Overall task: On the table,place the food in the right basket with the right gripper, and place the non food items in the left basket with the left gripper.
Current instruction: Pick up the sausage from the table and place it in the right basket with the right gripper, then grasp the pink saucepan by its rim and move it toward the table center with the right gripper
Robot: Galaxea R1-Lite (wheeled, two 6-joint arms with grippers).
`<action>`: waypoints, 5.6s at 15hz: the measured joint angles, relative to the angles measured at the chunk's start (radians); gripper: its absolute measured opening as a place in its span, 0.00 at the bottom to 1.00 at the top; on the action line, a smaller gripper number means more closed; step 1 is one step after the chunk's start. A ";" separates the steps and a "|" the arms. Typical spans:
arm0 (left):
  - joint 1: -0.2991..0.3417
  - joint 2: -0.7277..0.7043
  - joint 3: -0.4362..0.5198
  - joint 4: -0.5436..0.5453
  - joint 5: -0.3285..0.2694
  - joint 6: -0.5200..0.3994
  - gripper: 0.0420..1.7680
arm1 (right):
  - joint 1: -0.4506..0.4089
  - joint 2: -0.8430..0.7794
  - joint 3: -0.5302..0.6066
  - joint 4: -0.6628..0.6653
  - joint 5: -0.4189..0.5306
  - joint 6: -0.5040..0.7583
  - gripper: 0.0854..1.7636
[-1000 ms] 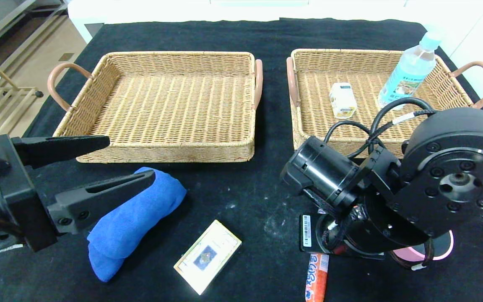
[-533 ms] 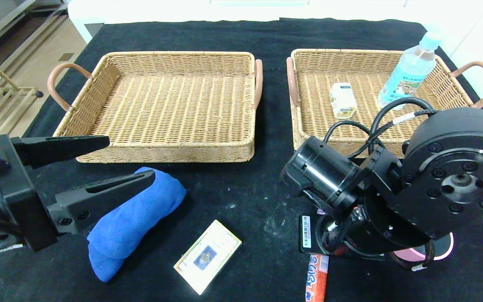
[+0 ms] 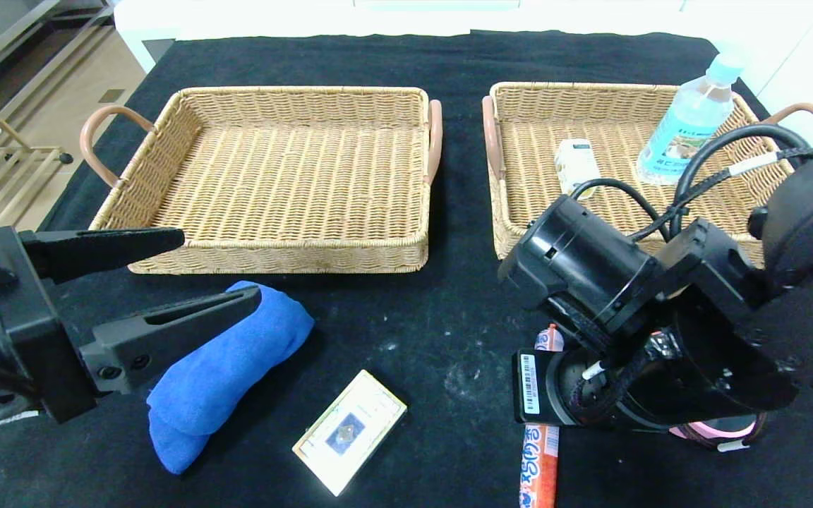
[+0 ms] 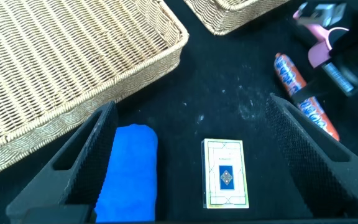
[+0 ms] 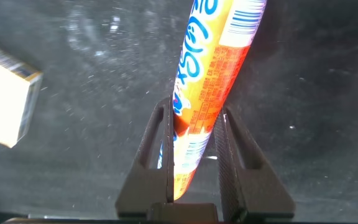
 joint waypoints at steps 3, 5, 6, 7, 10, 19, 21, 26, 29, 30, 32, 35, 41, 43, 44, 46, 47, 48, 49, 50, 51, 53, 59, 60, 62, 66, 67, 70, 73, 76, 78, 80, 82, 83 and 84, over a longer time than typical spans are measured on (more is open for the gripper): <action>0.000 0.000 0.000 0.000 0.000 0.000 0.97 | 0.001 -0.042 -0.006 -0.006 -0.001 -0.034 0.24; 0.000 0.000 0.000 0.000 0.000 0.000 0.97 | 0.001 -0.073 -0.025 -0.012 -0.001 -0.077 0.24; 0.000 0.000 0.000 0.000 0.000 0.000 0.97 | 0.001 -0.086 -0.039 -0.012 -0.002 -0.098 0.24; 0.000 0.000 0.000 0.000 0.000 0.000 0.97 | -0.001 -0.097 -0.057 -0.013 -0.003 -0.128 0.24; 0.000 0.000 0.000 0.000 0.001 0.000 0.97 | -0.029 -0.122 -0.100 -0.037 -0.009 -0.222 0.24; 0.000 -0.001 0.000 0.000 0.000 0.000 0.97 | -0.240 -0.140 -0.218 -0.219 -0.004 -0.456 0.24; 0.000 -0.001 0.000 0.000 0.000 0.000 0.97 | -0.276 -0.129 -0.273 -0.219 -0.003 -0.480 0.24; 0.000 -0.002 0.000 0.000 0.000 0.000 0.97 | -0.370 -0.084 -0.357 -0.296 -0.001 -0.576 0.24; 0.000 -0.003 0.000 0.000 0.000 0.000 0.97 | -0.422 -0.061 -0.361 -0.385 -0.001 -0.630 0.24; 0.000 -0.003 0.000 0.000 0.000 0.000 0.97 | -0.435 -0.054 -0.361 -0.413 -0.002 -0.644 0.24; 0.000 -0.004 0.000 0.000 0.000 0.000 0.97 | -0.460 -0.040 -0.361 -0.454 -0.002 -0.676 0.24; 0.000 -0.008 0.000 0.000 -0.001 0.000 0.97 | -0.493 -0.021 -0.361 -0.514 -0.004 -0.717 0.24; 0.000 -0.013 0.000 0.000 -0.003 0.000 0.97 | -0.549 0.016 -0.363 -0.547 -0.006 -0.747 0.24; 0.000 -0.014 0.000 0.001 -0.003 0.000 0.97 | -0.565 0.028 -0.363 -0.561 -0.005 -0.747 0.24; 0.000 -0.014 0.000 0.001 -0.003 0.000 0.97 | -0.570 0.031 -0.363 -0.561 -0.005 -0.747 0.24; 0.000 -0.014 0.000 0.001 -0.003 0.000 0.97 | -0.574 0.035 -0.362 -0.563 -0.004 -0.747 0.24; 0.000 -0.014 0.000 0.001 -0.003 0.000 0.97 | -0.575 0.037 -0.362 -0.563 -0.005 -0.747 0.24; 0.000 -0.014 0.000 0.001 -0.003 0.000 0.97 | -0.576 0.038 -0.361 -0.563 -0.005 -0.747 0.24; 0.000 -0.014 0.000 0.001 -0.003 0.000 0.97 | -0.576 0.039 -0.361 -0.564 -0.005 -0.747 0.33; 0.000 -0.014 0.000 0.001 -0.003 0.000 0.97 | -0.577 0.039 -0.361 -0.564 -0.005 -0.747 0.41; 0.000 -0.014 0.000 0.001 -0.003 0.000 0.97 | -0.576 0.040 -0.361 -0.563 -0.006 -0.746 0.48; 0.000 -0.014 0.000 0.000 -0.003 0.000 0.97 | -0.576 0.042 -0.361 -0.562 -0.006 -0.745 0.59; 0.001 -0.015 0.000 0.000 -0.003 0.000 0.97 | -0.577 0.044 -0.356 -0.559 -0.006 -0.745 0.79; 0.001 -0.015 0.001 0.000 -0.003 0.000 0.97 | -0.577 0.043 -0.354 -0.558 -0.005 -0.746 0.81; 0.001 -0.015 0.001 0.000 -0.002 -0.001 0.97 | -0.577 0.039 -0.344 -0.557 -0.004 -0.747 0.85; 0.002 -0.017 0.000 0.000 -0.003 -0.001 0.97 | -0.571 0.002 -0.278 -0.557 0.001 -0.748 0.89; 0.002 -0.017 0.000 0.000 -0.003 -0.001 0.97 | -0.567 -0.019 -0.247 -0.557 0.003 -0.749 0.90; 0.001 -0.020 0.000 0.001 -0.002 0.000 0.97 | -0.560 -0.104 -0.146 -0.553 0.050 -0.760 0.92; 0.001 -0.025 0.000 0.002 -0.002 0.000 0.97 | -0.559 -0.195 -0.054 -0.510 0.061 -0.783 0.94; 0.000 -0.030 0.000 0.004 -0.001 0.000 0.97 | -0.560 -0.281 -0.009 -0.395 0.064 -0.786 0.95; 0.000 -0.032 0.000 0.005 -0.001 0.000 0.97 | -0.561 -0.331 0.008 -0.304 0.065 -0.784 0.95; 0.000 -0.034 0.000 0.005 -0.002 0.000 0.97 | -0.561 -0.373 0.039 -0.259 0.064 -0.783 0.96; 0.000 -0.036 0.000 0.006 -0.002 0.000 0.97 | -0.567 -0.406 0.094 -0.252 0.064 -0.782 0.96; 0.000 -0.036 0.000 0.006 -0.001 0.000 0.97 | -0.571 -0.422 0.131 -0.251 0.064 -0.781 0.96; 0.000 -0.036 0.000 0.006 -0.002 0.000 0.97 | -0.577 -0.436 0.167 -0.251 0.066 -0.778 0.96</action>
